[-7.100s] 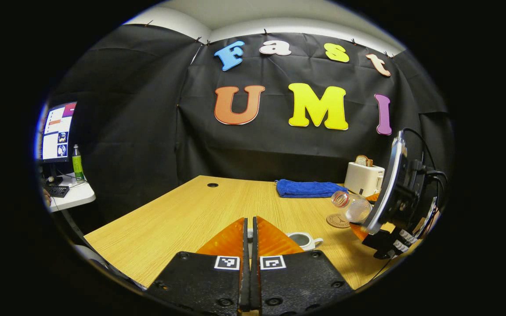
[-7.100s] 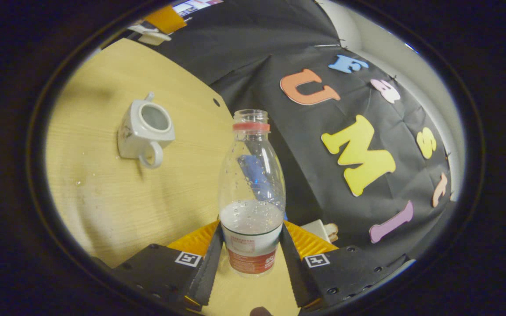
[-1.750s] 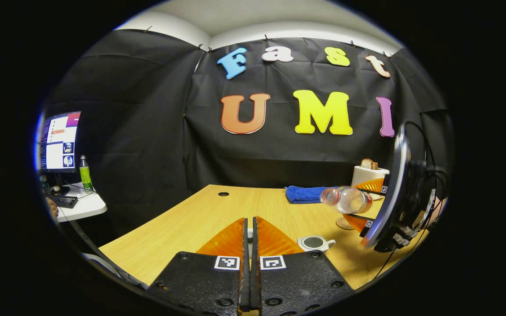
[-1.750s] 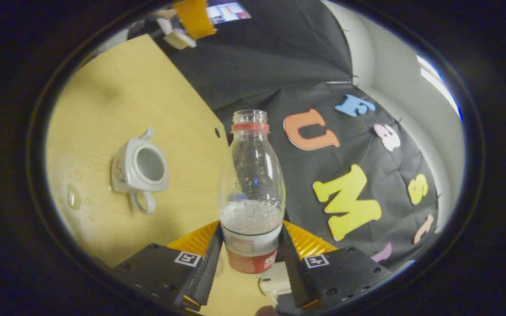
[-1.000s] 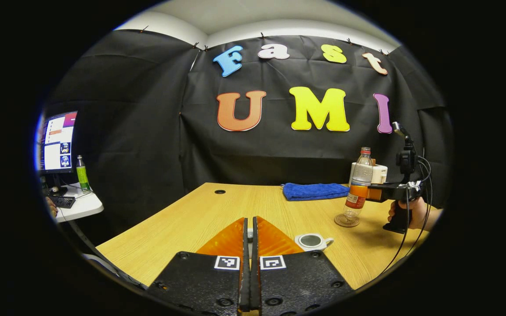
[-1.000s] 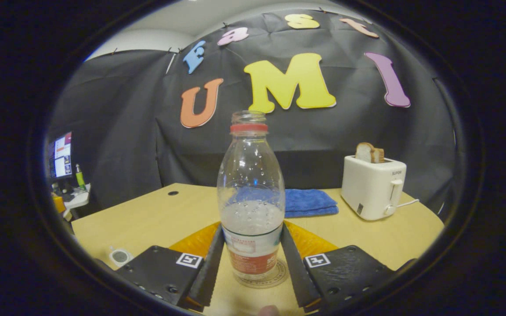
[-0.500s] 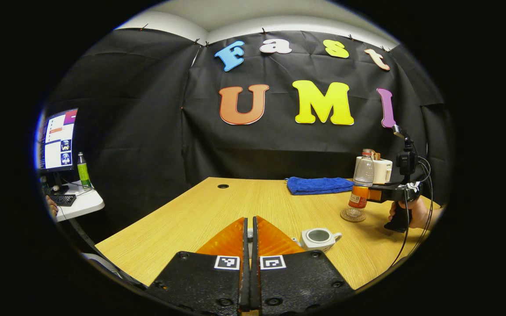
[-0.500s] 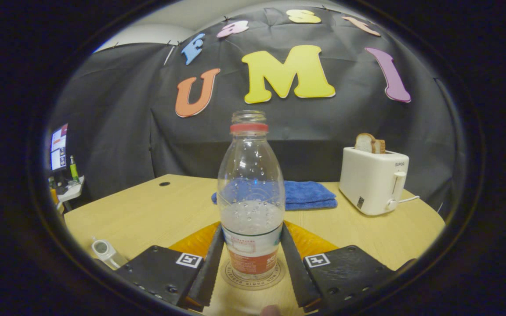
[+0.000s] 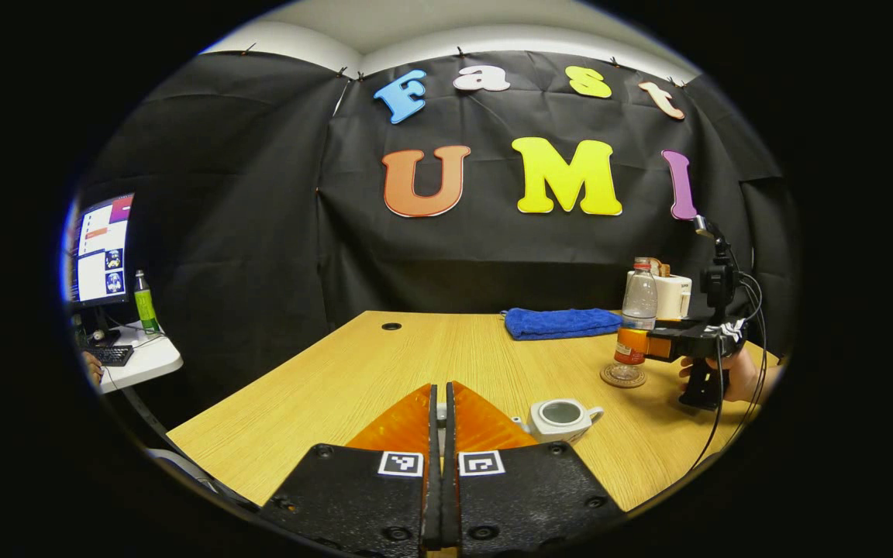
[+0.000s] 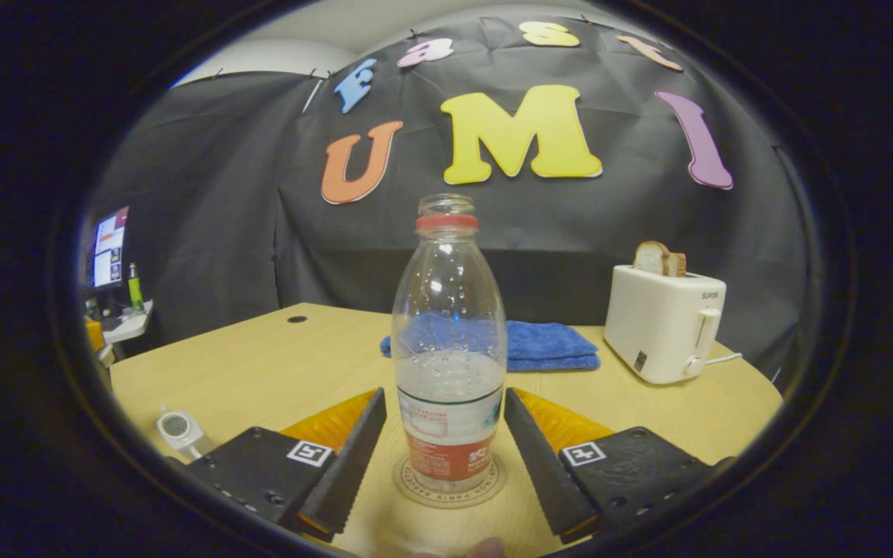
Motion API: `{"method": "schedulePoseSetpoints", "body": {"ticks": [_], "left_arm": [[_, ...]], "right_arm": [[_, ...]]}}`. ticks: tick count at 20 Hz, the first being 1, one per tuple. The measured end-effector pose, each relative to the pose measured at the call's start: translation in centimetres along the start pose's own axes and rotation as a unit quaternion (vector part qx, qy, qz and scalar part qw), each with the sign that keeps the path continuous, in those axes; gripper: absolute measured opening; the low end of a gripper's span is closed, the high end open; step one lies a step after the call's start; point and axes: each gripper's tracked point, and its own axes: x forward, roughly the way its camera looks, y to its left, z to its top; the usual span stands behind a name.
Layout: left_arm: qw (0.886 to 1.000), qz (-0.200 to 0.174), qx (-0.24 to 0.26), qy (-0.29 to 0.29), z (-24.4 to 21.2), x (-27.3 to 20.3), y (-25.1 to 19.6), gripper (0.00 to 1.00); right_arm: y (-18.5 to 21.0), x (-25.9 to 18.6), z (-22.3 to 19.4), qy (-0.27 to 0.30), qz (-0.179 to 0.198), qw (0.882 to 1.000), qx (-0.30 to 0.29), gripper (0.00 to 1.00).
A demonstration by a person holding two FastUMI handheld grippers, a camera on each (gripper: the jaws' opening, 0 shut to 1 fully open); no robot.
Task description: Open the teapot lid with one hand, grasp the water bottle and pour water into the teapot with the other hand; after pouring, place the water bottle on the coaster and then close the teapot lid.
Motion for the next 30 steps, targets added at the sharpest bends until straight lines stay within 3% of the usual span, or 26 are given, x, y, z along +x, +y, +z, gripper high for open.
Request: {"method": "schedulePoseSetpoints", "body": {"ticks": [6, 11, 21, 30], "left_arm": [[1.0, 0.001, 0.001, -0.003, 0.1, 0.0, -0.3, 0.03], [1.0, -0.006, 0.002, -0.011, 0.6, -0.1, -1.5, 0.03], [0.997, -0.079, -0.007, -0.014, 1.6, 1.7, -9.4, 0.03], [0.996, -0.084, -0.002, 0.002, -0.6, 4.7, -11.8, 0.03]], "right_arm": [[0.0, -1.4, 0.2, 0.001, -0.003, 1.0, 0.01, 0.94], [-0.8, -5.7, -0.8, 0.003, -0.003, 0.999, 0.045, 0.94], [-4.4, -17.7, 3.0, -0.08, -0.071, 0.994, 0.009, 0.93], [-7.4, -20.6, 0.6, -0.073, -0.107, 0.991, 0.019, 0.95]]}}
